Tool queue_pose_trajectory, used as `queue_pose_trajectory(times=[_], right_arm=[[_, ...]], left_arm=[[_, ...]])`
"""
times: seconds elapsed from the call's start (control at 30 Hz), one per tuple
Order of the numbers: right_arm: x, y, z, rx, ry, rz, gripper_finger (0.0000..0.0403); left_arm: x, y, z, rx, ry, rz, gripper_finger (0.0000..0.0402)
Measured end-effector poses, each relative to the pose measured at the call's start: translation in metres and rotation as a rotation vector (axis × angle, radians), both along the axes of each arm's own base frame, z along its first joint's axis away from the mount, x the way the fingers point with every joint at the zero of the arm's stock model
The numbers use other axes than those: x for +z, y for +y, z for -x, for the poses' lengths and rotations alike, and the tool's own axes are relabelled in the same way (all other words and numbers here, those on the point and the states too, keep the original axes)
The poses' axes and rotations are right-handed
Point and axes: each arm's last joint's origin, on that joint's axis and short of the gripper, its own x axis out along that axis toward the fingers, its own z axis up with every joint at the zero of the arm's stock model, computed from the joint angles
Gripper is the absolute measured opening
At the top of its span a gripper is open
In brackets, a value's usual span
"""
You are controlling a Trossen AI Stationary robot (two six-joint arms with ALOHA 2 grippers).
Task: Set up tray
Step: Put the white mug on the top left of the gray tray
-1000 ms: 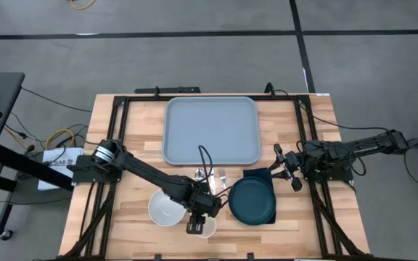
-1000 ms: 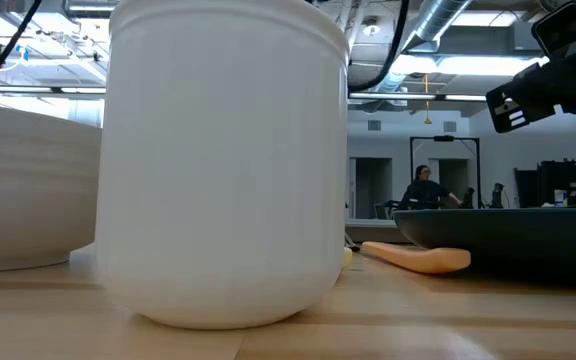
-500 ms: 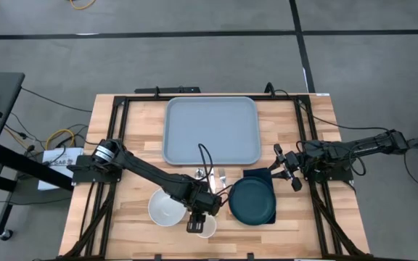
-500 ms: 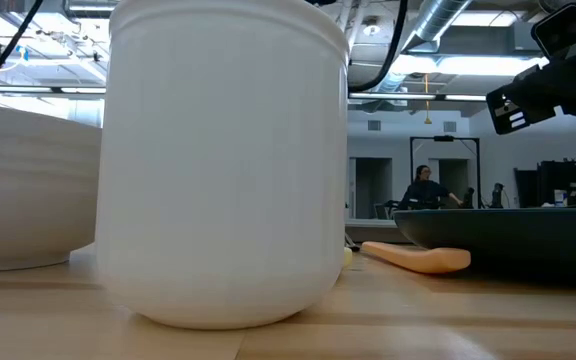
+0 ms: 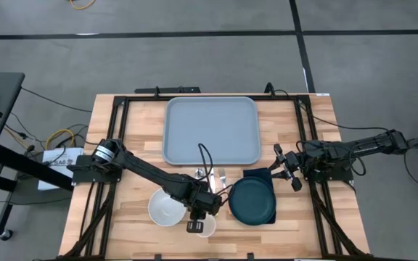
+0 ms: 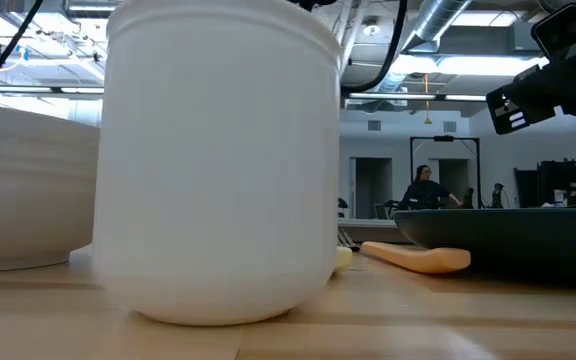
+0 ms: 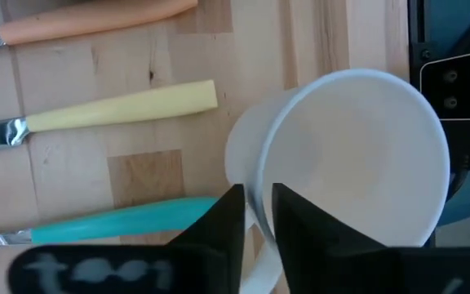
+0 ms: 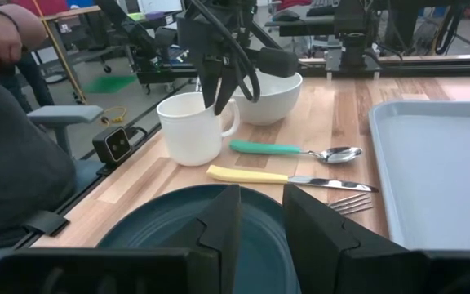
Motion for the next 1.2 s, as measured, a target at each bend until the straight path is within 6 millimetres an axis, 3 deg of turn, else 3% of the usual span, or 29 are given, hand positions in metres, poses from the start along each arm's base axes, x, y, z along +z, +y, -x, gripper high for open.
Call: queue_pose_trajectory(times=[0.2,0.7,0.93,1.2], right_arm=[[0.0,0.0,0.0,0.0,0.0,0.0,0.0087],[0.0,0.0,0.0,0.0,0.001,0.0,0.0087],[0.0,0.0,0.0,0.0,0.001,0.0,0.0087],[0.0,0.0,0.0,0.0,0.001,0.0,0.0087]], left_arm=[[0.0,0.0,0.0,0.005,0.004,0.002,0.0005],[0.003,-0.001,0.0,-0.008,0.008,0.031,0.0004],[0.036,-0.004,-0.007,-0.036,-0.059,0.032,0.0002],[0.079,0.019,-0.001,-0.073,-0.039,-0.225,0.0001]])
